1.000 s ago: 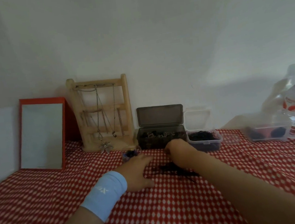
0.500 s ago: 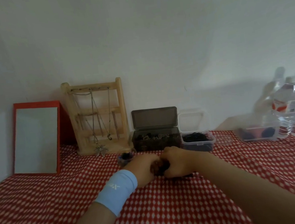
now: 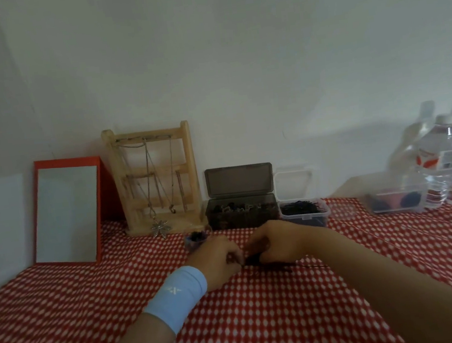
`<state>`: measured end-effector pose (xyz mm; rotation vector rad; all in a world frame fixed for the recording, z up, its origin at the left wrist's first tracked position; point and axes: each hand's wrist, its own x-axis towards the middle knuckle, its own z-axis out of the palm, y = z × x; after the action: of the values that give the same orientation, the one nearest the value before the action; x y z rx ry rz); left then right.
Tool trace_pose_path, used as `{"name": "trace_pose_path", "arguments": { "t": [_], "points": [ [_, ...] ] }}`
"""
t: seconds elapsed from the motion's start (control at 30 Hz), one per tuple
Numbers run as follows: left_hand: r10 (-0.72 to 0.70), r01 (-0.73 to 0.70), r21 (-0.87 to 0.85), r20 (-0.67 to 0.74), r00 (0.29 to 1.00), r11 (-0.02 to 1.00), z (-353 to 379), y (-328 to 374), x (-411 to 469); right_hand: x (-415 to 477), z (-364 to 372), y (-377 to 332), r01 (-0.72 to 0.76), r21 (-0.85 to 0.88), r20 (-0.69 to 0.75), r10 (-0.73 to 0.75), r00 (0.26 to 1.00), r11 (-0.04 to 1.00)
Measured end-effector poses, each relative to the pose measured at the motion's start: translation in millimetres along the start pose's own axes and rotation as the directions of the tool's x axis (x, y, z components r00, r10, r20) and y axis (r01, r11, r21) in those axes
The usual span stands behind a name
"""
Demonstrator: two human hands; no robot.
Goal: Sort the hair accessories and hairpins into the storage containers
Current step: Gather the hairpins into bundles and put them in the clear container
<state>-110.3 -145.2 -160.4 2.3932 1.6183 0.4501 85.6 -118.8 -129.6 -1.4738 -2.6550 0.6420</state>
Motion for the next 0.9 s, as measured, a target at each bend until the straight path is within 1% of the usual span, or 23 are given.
{"name": "trace_pose_path", "arguments": {
  "t": [0.03, 0.07, 0.1, 0.13, 0.17, 0.2, 0.23, 0.27, 0.33, 0.43, 0.5, 0.57, 0.6, 0.67, 0.73, 0.77, 0.83, 0.9],
  "points": [
    [0.019, -0.019, 0.015, -0.002, 1.0, 1.0, 3.7, 4.5, 3.5, -5.1, -3.4, 4.5, -0.016, 0.053, -0.038, 0.018, 0.999, 0.998],
    [0.03, -0.03, 0.006, 0.039, 0.999, 1.0, 6.5, 9.7, 6.6, -12.9, -8.9, 7.4, -0.039, 0.085, -0.063, 0.044, 0.997, 0.996],
    [0.034, -0.032, -0.021, 0.115, 0.993, 0.999, 8.3, 14.4, 9.1, -19.8, -14.1, 11.7, -0.063, 0.088, -0.061, 0.068, 0.996, 0.994],
    [0.031, -0.027, -0.025, 0.198, 0.98, 0.999, 11.7, 19.3, 12.8, -28.1, -19.3, 17.6, -0.096, 0.044, -0.035, 0.098, 0.995, 0.994],
    [0.021, -0.026, 0.017, 0.257, 0.966, 1.0, 15.0, 21.8, 15.6, -35.2, -23.5, 21.8, -0.135, -0.041, 0.004, 0.136, 0.991, 0.99],
    [0.008, -0.032, 0.081, 0.286, 0.958, 0.996, 18.2, 24.3, 19.3, -42.8, -26.0, 27.2, -0.193, -0.141, 0.041, 0.201, 0.979, 0.971],
    [0.001, -0.038, 0.121, 0.293, 0.956, 0.992, 21.5, 25.9, 24.2, -50.4, -27.2, 32.1, -0.253, -0.23, 0.072, 0.276, 0.958, 0.94],
    [0.003, -0.041, 0.126, 0.29, 0.957, 0.991, 24.3, 28.8, 29.0, -57.9, -27.6, 36.0, -0.306, -0.295, 0.097, 0.347, 0.933, 0.905],
    [0.033, -0.058, 0.085, 0.269, 0.962, 0.995, 26.7, 34.6, 36.4, -67.1, -26.2, 41.4, -0.354, -0.332, 0.103, 0.407, 0.908, 0.874],
    [0.119, -0.129, 0.03, 0.219, 0.968, 0.991, 24.6, 45.3, 39.0, -67.1, -23.0, 41.0, -0.325, -0.274, 0.046, 0.35, 0.936, 0.905],
    [0.147, -0.147, -0.015, 0.205, 0.968, 0.989, 21.8, 47.4, 37.6, -61.2, -19.9, 36.8, -0.288, -0.219, 0.002, 0.296, 0.955, 0.932],
    [0.089, -0.092, -0.001, 0.249, 0.965, 0.996, 14.8, 41.9, 33.7, -50.7, -15.6, 30.6, -0.246, -0.187, -0.023, 0.246, 0.969, 0.951],
    [0.039, -0.052, 0.037, 0.286, 0.958, 0.998, 9.1, 36.1, 30.5, -46.0, -12.6, 26.0, -0.227, -0.183, -0.035, 0.225, 0.974, 0.956],
    [-0.043, -0.007, 0.147, 0.334, 0.942, 0.989, -4.2, 23.0, 24.1, -39.7, -8.4, 19.8, -0.183, -0.144, -0.104, 0.169, 0.98, 0.972],
    [-0.094, 0.02, 0.203, 0.36, 0.928, 0.979, -12.0, 11.5, 16.4, -35.6, -7.2, 18.6, -0.139, -0.077, -0.18, 0.123, 0.976, 0.987],
    [-0.099, 0.023, 0.205, 0.368, 0.925, 0.978, -13.4, 8.9, 13.3, -34.1, -7.5, 19.6, -0.125, -0.075, -0.187, 0.109, 0.976, 0.989],
    [-0.058, 0.003, 0.165, 0.335, 0.94, 0.986, -13.5, 10.2, 8.6, -30.0, -6.3, 22.4, -0.153, -0.123, -0.094, 0.142, 0.985, 0.981],
    [0.01, -0.026, 0.061, 0.245, 0.97, 0.998, -10.7, 13.8, 10.1, -27.0, -1.5, 21.8, -0.187, -0.173, 0.038, 0.196, 0.98, 0.967]
  ]
}}
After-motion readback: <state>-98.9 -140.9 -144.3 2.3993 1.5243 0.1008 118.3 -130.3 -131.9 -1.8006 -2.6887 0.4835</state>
